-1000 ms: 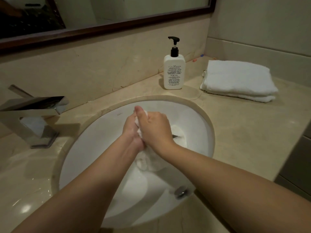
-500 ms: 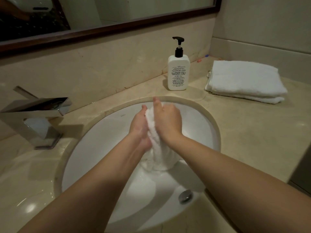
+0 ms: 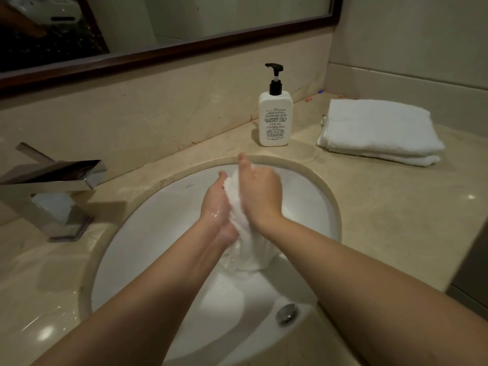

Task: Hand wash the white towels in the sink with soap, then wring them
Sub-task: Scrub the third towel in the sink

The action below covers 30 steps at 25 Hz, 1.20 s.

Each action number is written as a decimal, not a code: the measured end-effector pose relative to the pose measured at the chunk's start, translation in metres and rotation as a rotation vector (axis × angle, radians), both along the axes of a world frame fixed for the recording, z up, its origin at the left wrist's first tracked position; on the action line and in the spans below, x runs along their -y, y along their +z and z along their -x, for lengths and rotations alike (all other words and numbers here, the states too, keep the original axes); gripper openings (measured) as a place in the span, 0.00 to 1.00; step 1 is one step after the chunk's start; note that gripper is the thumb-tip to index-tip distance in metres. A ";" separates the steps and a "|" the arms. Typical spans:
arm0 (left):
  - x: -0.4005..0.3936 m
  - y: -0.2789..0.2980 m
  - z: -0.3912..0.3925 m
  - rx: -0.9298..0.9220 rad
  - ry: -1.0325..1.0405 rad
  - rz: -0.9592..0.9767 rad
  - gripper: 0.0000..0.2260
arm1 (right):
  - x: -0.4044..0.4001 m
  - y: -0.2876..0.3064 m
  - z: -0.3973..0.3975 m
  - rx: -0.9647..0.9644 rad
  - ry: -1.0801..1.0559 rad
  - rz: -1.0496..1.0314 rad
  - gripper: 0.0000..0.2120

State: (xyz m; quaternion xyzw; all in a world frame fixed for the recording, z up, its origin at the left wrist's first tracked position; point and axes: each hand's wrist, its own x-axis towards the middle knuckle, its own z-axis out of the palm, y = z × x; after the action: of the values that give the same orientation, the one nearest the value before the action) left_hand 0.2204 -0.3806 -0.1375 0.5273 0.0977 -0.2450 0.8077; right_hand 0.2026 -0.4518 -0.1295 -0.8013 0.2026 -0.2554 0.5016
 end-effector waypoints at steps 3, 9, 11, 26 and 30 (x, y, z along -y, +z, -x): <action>-0.002 0.001 0.000 0.001 -0.031 -0.097 0.27 | -0.005 0.001 0.008 0.011 0.006 -0.029 0.29; -0.003 -0.004 0.002 -0.043 -0.060 -0.030 0.30 | 0.005 -0.003 0.000 -0.020 -0.035 -0.015 0.29; -0.001 -0.006 0.002 -0.013 -0.068 -0.162 0.34 | 0.020 -0.009 -0.005 -0.001 -0.082 -0.127 0.30; -0.044 -0.023 -0.024 0.168 -0.346 -0.773 0.23 | 0.040 -0.026 0.003 -0.466 0.271 -0.198 0.13; -0.047 -0.026 -0.019 0.375 -0.339 -1.056 0.21 | 0.042 -0.031 0.007 -0.539 0.249 -0.111 0.22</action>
State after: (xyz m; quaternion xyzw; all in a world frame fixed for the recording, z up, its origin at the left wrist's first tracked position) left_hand 0.2398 -0.3334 -0.1634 0.9011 -0.0236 -0.1912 0.3884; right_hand 0.1956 -0.4940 -0.1602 -0.8302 0.2423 0.0417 0.5003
